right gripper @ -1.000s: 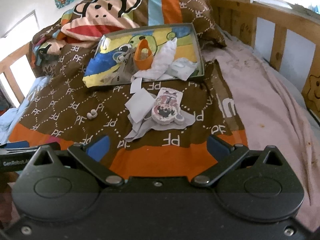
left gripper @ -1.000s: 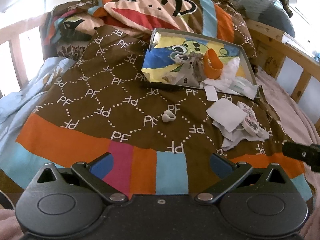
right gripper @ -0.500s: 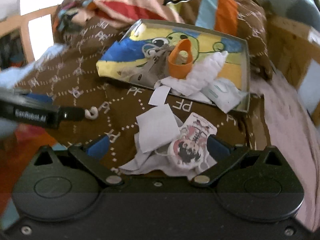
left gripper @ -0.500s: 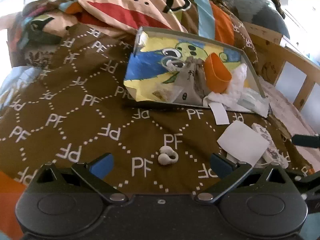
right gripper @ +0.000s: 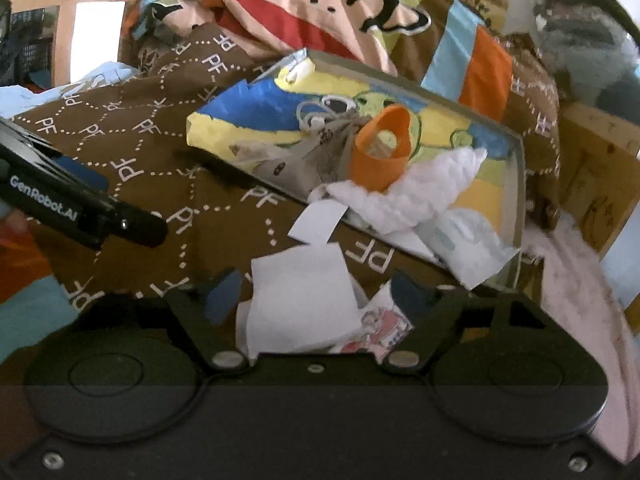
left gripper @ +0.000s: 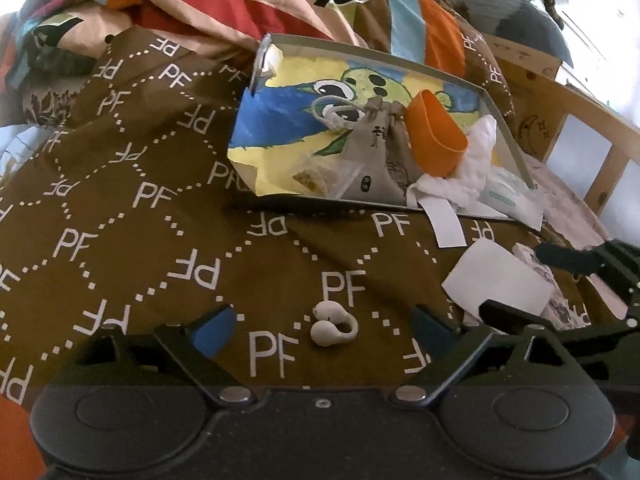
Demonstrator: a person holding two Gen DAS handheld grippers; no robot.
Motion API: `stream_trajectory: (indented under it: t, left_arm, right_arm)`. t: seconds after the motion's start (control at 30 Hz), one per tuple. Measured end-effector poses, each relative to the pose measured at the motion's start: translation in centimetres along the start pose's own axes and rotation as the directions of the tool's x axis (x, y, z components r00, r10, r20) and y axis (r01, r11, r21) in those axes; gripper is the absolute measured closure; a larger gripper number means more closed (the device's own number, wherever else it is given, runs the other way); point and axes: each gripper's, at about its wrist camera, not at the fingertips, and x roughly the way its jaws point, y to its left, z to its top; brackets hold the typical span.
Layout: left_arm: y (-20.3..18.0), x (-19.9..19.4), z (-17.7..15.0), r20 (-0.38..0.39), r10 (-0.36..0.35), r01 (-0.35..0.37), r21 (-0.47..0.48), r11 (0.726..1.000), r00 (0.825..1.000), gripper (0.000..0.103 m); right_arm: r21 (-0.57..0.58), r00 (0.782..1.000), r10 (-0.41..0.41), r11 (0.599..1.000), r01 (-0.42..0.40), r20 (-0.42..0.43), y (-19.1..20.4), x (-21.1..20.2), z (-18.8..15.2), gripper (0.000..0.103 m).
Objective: Organize soft objects
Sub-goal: 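Lower the right gripper onto the white tissue while the left lowers onto the white clip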
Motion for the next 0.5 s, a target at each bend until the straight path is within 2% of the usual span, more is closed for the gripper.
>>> stream_trajectory:
  t: [0.17, 0.5]
  left_arm:
    - [-0.6, 0.5, 0.0, -0.014, -0.019, 0.019, 0.023, 1.0, 1.0, 0.02]
    - [-0.5, 1.4, -0.3, -0.052, 0.006, -0.005, 0.024, 1.0, 0.999, 0.04]
  right_arm:
    - [0.023, 1.0, 0.009, 1.0, -0.009, -0.015, -0.5, 0.6, -0.5, 0.047]
    - [0.01, 0.999, 0.026, 1.0, -0.026, -0.029, -0.4, 0.6, -1.0, 0.068]
